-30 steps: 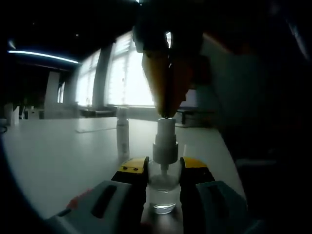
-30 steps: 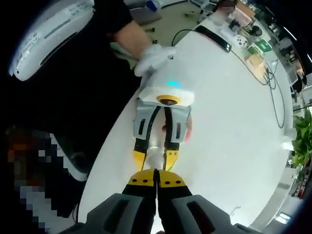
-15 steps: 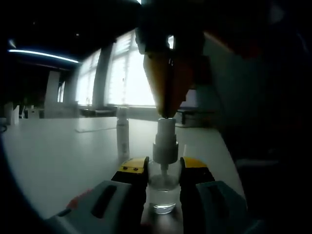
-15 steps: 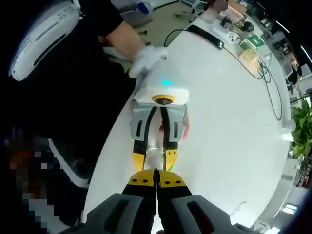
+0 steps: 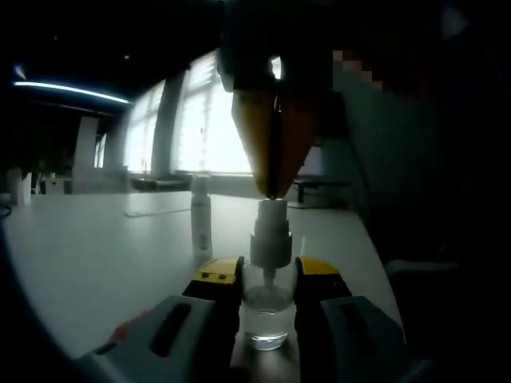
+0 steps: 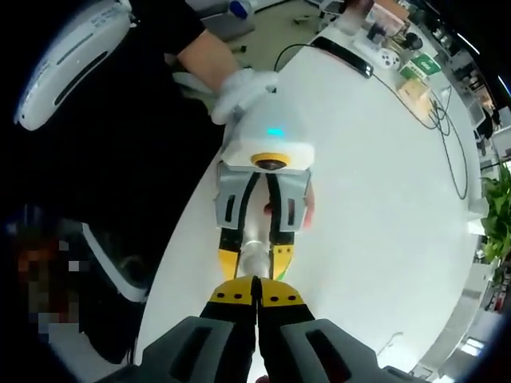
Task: Clamp pump bottle remove cover press pump head put on cover
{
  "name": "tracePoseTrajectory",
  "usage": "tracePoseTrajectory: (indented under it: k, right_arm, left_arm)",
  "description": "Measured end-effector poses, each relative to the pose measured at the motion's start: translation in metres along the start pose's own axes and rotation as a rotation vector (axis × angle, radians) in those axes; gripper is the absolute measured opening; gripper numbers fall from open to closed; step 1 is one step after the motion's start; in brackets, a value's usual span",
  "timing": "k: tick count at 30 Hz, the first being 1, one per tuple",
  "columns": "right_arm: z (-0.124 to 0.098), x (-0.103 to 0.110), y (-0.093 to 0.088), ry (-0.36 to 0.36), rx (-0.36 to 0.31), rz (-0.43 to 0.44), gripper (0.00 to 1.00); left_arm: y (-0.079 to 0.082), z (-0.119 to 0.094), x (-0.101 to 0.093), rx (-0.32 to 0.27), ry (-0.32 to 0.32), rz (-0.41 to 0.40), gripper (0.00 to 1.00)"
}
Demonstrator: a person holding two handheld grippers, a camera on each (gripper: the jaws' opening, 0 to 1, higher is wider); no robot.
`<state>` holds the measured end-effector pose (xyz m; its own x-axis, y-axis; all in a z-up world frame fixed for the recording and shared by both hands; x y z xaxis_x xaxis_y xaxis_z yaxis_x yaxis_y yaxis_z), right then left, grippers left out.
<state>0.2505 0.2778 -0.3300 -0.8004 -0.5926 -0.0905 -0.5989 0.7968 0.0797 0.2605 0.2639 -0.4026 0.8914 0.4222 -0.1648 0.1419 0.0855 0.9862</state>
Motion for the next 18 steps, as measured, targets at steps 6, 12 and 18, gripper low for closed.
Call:
tracePoseTrajectory:
  k: [6, 12, 18]
  right_arm:
    - [-0.0008, -0.0007, 0.0001, 0.004, 0.0, 0.004, 0.0]
    - [-0.0006, 0.0001, 0.0005, 0.0, 0.012, 0.005, 0.0]
    - [-0.0008, 0.0003, 0.0003, -0.01, 0.01, 0.0, 0.0]
  left_arm:
    - [0.0003, -0.0003, -0.0013, -0.001, 0.0, 0.005, 0.16]
    - [0.0006, -0.0013, -0.0024, 0.0, 0.0, 0.008, 0.16]
    - [0.0006, -0.0016, -0.002, 0.001, 0.0, 0.009, 0.16]
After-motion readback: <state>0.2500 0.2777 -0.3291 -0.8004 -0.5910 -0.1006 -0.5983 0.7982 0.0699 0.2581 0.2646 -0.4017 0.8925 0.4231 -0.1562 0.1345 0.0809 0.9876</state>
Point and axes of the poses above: the point that each gripper's makers call its tool centre point, and the gripper's own axes: z roughly forward along the fingers, x roughly to its left, y roughly out of its top, the point moved 3 cm from there along -z, roughly backward along the fingers, and after that the axes turned 8 degrees about -z, right-handed, at the moved point
